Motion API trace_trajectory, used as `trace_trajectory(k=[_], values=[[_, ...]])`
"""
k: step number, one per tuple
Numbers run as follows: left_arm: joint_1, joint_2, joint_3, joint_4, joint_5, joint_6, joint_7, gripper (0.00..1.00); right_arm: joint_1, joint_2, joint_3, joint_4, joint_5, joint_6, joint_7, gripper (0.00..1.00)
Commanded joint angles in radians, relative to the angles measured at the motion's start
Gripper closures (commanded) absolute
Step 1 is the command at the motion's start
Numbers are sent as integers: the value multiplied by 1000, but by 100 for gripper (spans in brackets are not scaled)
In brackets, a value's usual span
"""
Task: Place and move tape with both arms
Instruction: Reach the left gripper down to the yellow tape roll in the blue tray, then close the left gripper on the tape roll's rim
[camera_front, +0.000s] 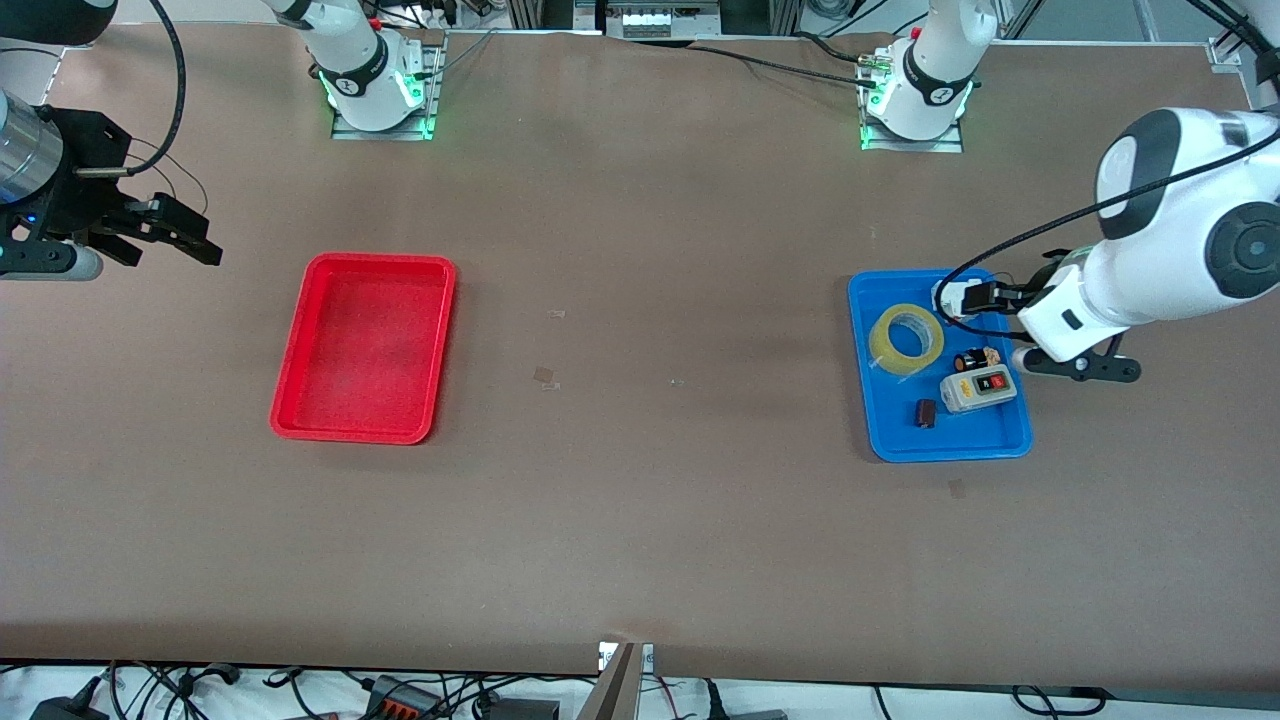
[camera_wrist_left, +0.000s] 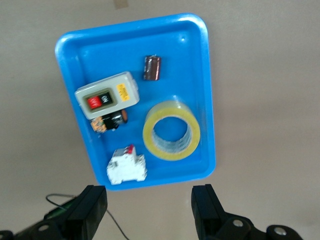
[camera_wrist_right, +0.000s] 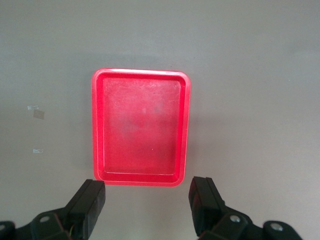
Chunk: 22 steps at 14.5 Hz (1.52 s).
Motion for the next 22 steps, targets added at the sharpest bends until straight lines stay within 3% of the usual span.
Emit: trace_trajectory(k=[1, 3, 7, 11, 22], values=[[7, -75, -3, -186, -22, 178, 0, 0, -3, 7, 6, 22, 5, -14, -3, 1], [4, -87, -5, -288, -22, 304, 0, 0, -2, 7, 6, 22, 5, -12, -1, 1], [7, -77, -5, -328, -22, 366, 0, 0, -3, 9, 6, 22, 5, -12, -18, 1], [6, -59, -5, -475, -22, 591, 2, 0, -2, 9, 6, 19, 5, -14, -3, 1], [-3, 92, -5, -488, -13, 651, 14, 0, -2, 9, 6, 16, 5, -14, -3, 1]])
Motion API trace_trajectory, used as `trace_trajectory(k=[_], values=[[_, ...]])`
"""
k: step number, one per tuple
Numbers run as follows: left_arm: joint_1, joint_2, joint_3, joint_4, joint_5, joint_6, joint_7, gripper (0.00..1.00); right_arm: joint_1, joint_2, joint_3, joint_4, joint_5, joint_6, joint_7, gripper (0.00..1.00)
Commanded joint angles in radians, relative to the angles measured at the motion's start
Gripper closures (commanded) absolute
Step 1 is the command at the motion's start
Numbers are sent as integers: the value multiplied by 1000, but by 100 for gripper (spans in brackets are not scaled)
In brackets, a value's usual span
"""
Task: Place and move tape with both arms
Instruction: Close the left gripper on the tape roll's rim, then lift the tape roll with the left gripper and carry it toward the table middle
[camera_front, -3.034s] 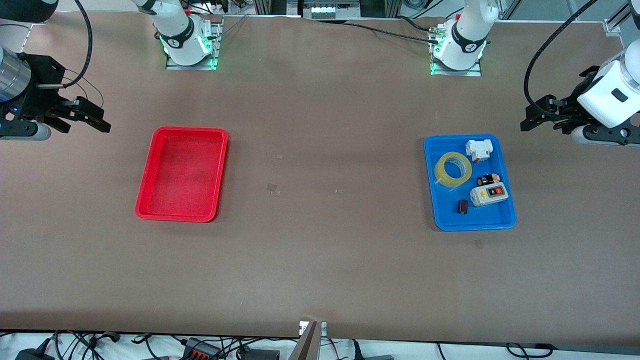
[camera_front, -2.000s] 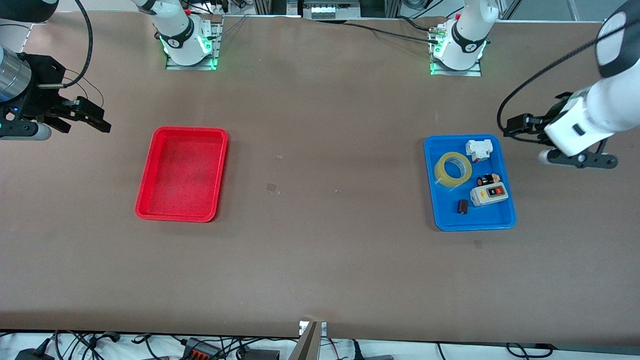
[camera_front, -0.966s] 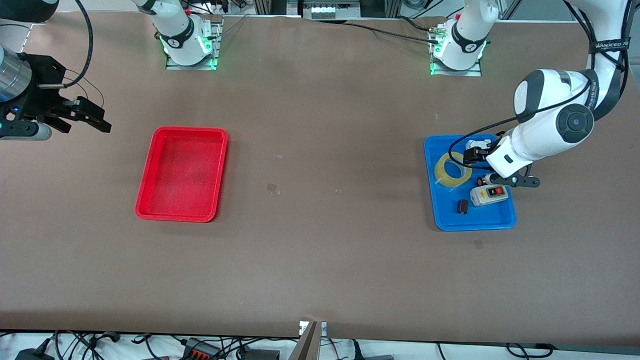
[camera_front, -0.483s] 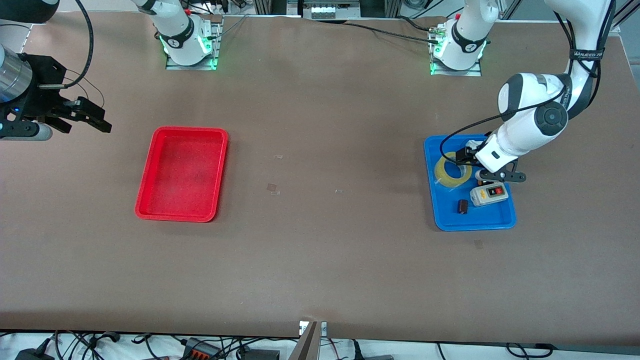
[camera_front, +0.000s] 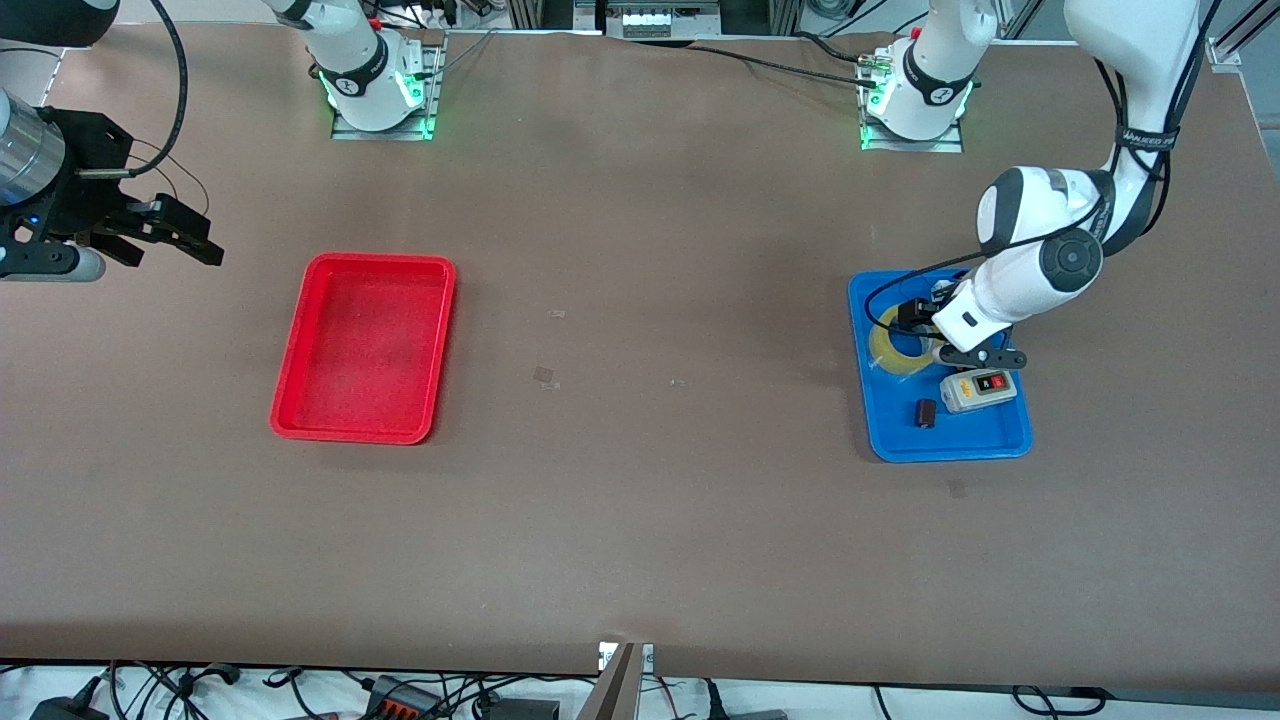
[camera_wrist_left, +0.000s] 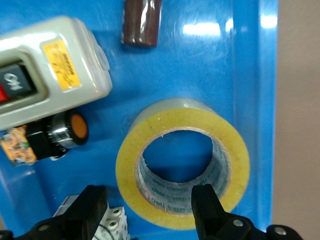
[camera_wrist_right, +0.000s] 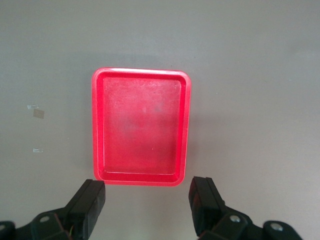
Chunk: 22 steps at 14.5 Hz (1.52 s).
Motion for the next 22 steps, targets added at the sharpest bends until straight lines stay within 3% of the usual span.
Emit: trace_trajectory(k=[1, 7, 10, 12, 13, 14, 17, 22], values=[[-3, 29, 0, 3, 2, 15, 17, 0, -3, 7, 6, 16, 5, -13, -3, 1], [6, 96, 0, 3, 5, 70, 20, 1, -4, 7, 6, 16, 5, -15, -7, 1], [8, 102, 0, 6, 5, 70, 20, 22, -4, 7, 6, 16, 5, -15, -9, 1], [9, 98, 0, 6, 5, 62, 20, 59, -3, 7, 6, 16, 5, -15, -7, 1], [9, 95, 0, 9, 5, 56, 21, 73, -3, 7, 6, 16, 5, -15, -7, 1], [11, 93, 0, 9, 5, 55, 21, 80, -3, 7, 6, 16, 5, -15, -7, 1], [26, 80, 0, 12, 5, 38, 42, 93, -3, 7, 7, 16, 5, -13, -7, 1], [40, -61, -2, 17, 5, -57, 49, 95, -4, 7, 7, 17, 5, -15, -20, 1]])
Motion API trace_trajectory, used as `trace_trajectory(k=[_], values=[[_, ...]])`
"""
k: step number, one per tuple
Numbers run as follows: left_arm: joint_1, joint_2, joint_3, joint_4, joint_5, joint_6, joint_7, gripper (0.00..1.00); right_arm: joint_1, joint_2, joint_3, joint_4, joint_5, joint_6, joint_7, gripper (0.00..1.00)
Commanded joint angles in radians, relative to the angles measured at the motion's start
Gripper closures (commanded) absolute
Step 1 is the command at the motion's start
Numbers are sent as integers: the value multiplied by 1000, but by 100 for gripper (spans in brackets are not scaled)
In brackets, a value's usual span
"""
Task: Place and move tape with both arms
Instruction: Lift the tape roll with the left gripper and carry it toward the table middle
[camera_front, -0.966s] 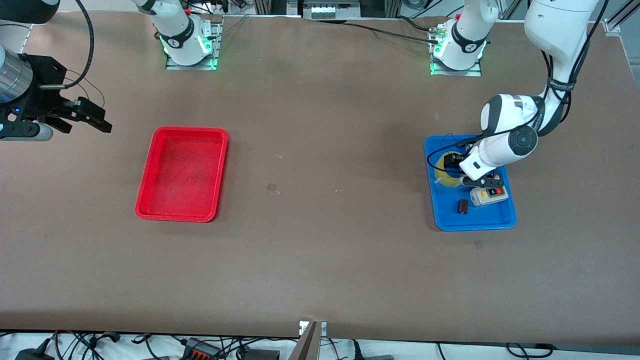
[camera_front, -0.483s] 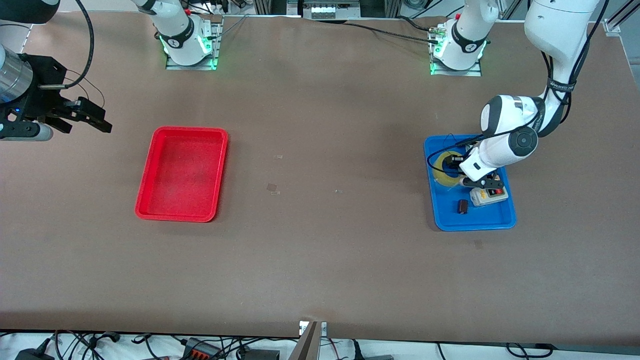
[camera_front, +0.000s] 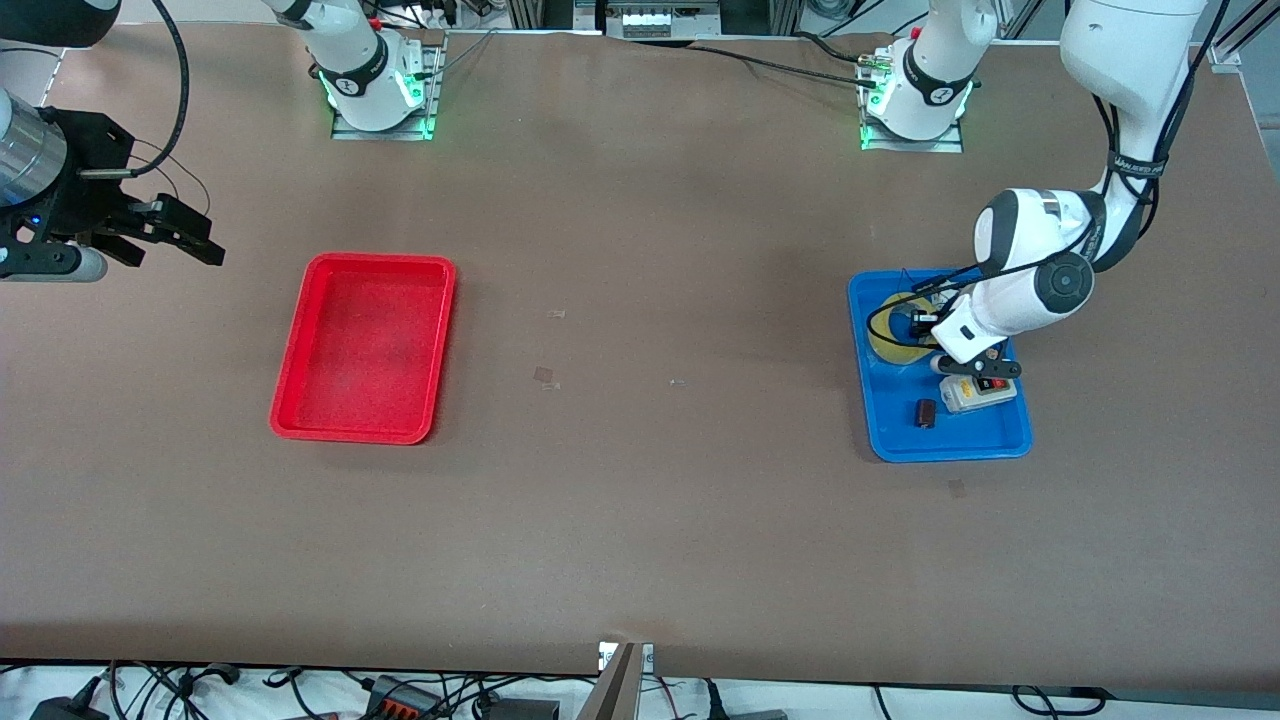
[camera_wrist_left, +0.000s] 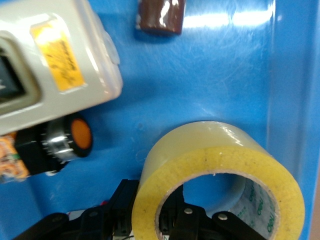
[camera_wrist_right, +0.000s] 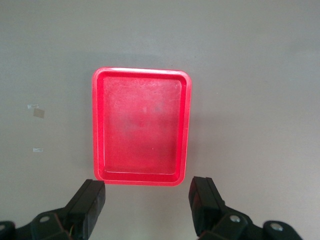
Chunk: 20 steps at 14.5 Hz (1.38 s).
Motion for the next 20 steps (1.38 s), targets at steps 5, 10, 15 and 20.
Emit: trace_trajectory(k=[5, 10, 15, 20], values=[[0, -196, -186, 30, -2, -120, -167, 94, -5, 11, 6, 18, 5, -11, -15, 1], [-38, -104, -430, 160, 5, -128, -535, 94, -8, 11, 4, 16, 5, -12, -16, 1], [-252, 85, -430, 361, 84, -128, -798, 94, -9, 11, 4, 12, 5, -12, -16, 1], [-424, 344, -424, 585, 302, -128, -1069, 94, -9, 9, 4, 12, 5, -14, -18, 1]])
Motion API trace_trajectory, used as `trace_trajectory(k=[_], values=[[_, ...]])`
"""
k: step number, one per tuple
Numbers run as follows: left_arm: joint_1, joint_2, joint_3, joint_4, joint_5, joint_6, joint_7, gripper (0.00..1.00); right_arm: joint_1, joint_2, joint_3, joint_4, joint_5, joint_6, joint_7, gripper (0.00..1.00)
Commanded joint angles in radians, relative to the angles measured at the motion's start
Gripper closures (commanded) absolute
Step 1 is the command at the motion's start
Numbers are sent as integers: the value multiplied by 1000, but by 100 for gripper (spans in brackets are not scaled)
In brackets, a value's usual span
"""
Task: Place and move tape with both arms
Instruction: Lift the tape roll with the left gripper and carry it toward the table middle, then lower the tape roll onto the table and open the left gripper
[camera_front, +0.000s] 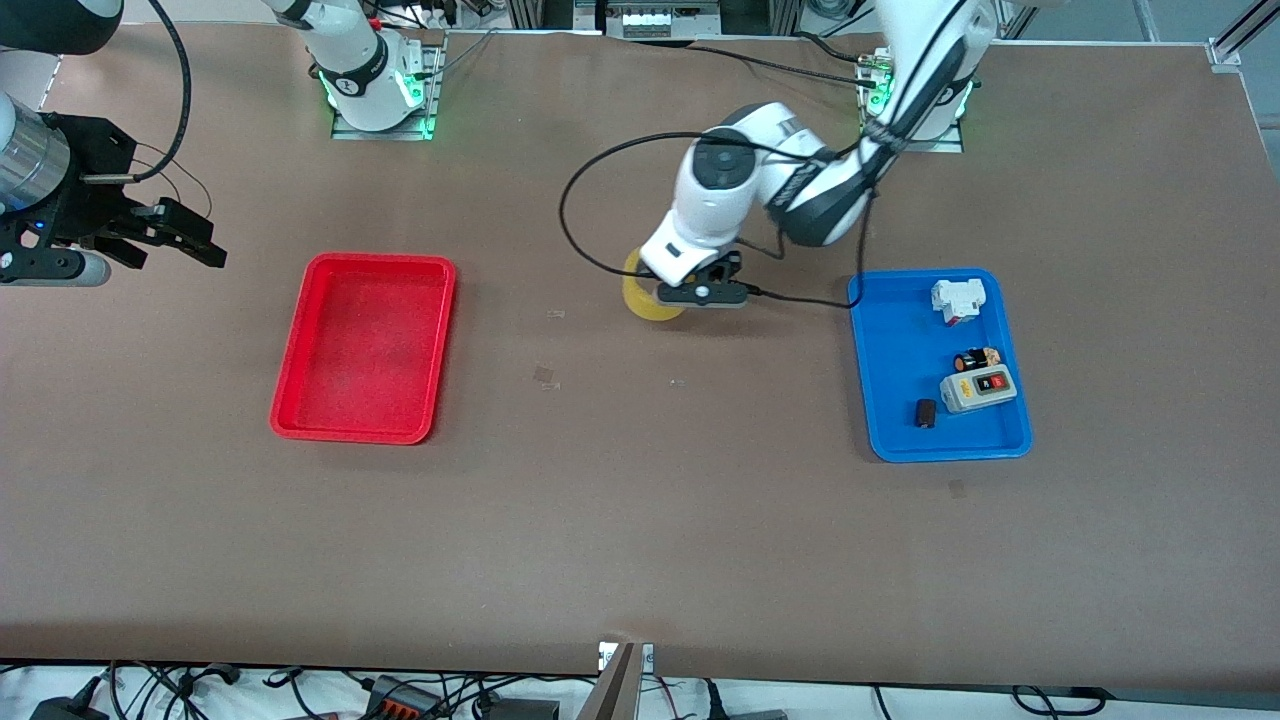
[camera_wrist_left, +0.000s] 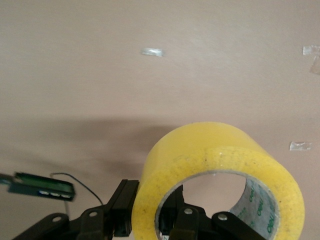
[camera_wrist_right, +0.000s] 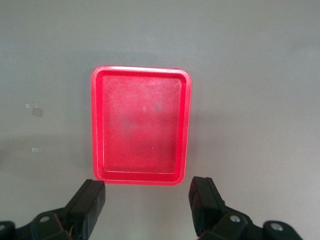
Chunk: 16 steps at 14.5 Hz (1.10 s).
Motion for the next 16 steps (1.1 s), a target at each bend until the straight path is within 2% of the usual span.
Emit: trace_trajectory(k=[1, 4, 7, 10, 14, 15, 16], values=[[-91, 169, 13, 181, 100, -28, -114, 94, -9, 1, 5, 12, 5, -13, -18, 1], [-139, 227, 13, 239, 117, -25, -154, 94, -11, -1, 2, 14, 5, -21, -18, 1], [-152, 301, 13, 356, 117, -25, -266, 94, -11, -1, 2, 12, 5, -21, -16, 1], [-165, 355, 16, 429, 117, -26, -369, 94, -9, -1, 2, 12, 5, -21, -16, 1], [-218, 392, 83, 489, 110, -26, -423, 91, -6, -1, 3, 14, 5, -19, -9, 1], [-220, 405, 83, 509, 110, -26, -438, 88, -3, 1, 3, 14, 5, -19, -6, 1], [-220, 412, 83, 517, 110, -26, -440, 71, 0, 1, 5, 12, 5, -18, -2, 1]])
